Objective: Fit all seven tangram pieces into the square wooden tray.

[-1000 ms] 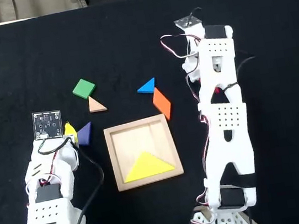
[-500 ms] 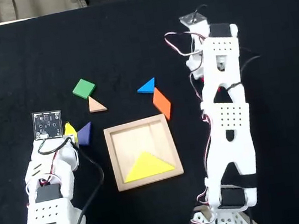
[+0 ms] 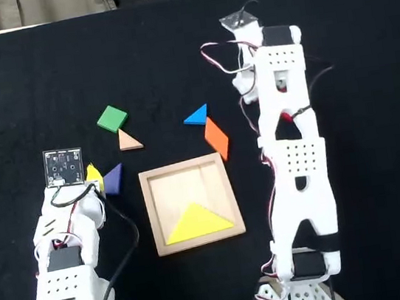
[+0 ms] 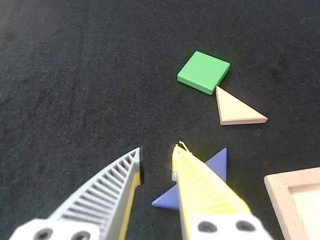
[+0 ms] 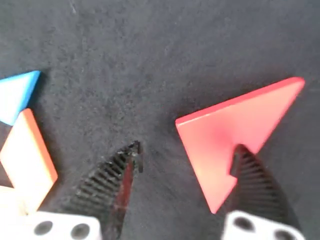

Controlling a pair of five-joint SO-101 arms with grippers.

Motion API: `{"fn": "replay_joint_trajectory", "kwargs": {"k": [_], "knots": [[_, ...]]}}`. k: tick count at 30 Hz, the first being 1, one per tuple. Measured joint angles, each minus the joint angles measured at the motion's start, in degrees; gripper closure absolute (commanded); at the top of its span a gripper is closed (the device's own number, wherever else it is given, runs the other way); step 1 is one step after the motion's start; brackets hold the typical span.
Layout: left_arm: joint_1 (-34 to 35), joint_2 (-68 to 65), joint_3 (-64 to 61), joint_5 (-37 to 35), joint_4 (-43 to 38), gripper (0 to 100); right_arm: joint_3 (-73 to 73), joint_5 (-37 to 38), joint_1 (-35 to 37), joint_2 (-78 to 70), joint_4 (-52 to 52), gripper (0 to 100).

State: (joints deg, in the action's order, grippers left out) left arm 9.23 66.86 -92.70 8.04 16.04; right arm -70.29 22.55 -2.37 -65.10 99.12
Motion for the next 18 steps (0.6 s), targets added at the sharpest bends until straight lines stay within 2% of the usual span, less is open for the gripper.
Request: {"fn": "replay_joint_trajectory", "kwargs": {"k": [18], "knots": [[0.00,0.00,0.00,0.00,0.00,88,-3.16,0.97,0.00,-4.75,-0.44,66.5]]}}
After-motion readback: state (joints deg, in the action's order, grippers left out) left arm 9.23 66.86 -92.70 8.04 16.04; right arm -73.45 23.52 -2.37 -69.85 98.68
